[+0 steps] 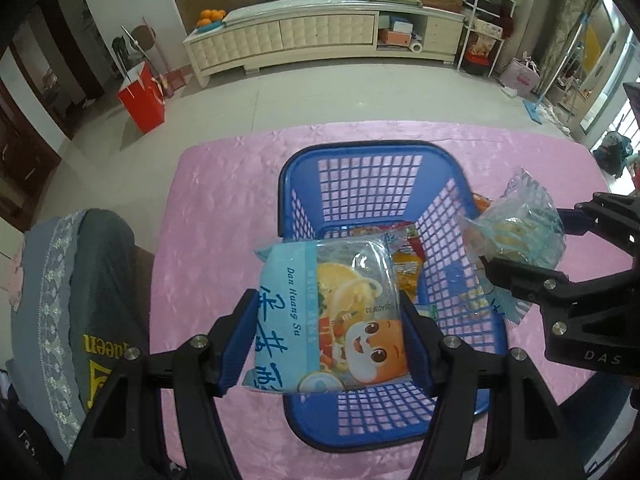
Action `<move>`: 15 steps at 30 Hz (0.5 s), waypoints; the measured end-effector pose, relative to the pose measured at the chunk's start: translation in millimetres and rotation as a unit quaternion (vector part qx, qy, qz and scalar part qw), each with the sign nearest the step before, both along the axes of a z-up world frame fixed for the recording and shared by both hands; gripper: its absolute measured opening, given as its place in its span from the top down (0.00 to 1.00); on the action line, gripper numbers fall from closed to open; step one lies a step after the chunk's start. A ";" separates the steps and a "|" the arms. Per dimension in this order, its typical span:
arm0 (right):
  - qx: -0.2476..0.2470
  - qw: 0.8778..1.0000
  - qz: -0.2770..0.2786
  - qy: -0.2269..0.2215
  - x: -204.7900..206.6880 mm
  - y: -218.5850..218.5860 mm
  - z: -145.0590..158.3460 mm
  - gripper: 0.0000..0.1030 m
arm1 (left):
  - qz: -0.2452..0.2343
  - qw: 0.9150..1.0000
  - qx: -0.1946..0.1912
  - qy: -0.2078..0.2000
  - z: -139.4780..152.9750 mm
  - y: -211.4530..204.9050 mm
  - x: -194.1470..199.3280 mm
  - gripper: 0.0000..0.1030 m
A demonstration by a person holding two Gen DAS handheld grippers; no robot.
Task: Organize snacks
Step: 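Carry both bags over the basket and open both tools to drop them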
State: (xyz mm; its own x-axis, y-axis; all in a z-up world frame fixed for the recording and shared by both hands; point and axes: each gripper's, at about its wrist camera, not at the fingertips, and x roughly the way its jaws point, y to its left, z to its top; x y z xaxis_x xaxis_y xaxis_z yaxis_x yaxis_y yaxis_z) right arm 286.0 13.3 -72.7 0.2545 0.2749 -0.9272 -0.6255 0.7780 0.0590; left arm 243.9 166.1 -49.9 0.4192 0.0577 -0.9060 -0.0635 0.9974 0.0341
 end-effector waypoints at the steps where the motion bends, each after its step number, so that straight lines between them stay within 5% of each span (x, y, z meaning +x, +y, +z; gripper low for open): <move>1: -0.002 1.000 0.002 0.001 1.7 3.0 -1.0 0.35 | -0.001 1.000 -0.003 0.002 -3.1 2.3 1.8 0.39; 15: -0.014 0.999 0.029 0.029 -17.5 16.6 -19.7 0.34 | -0.034 0.999 -0.023 0.016 -24.5 -1.6 -17.5 0.38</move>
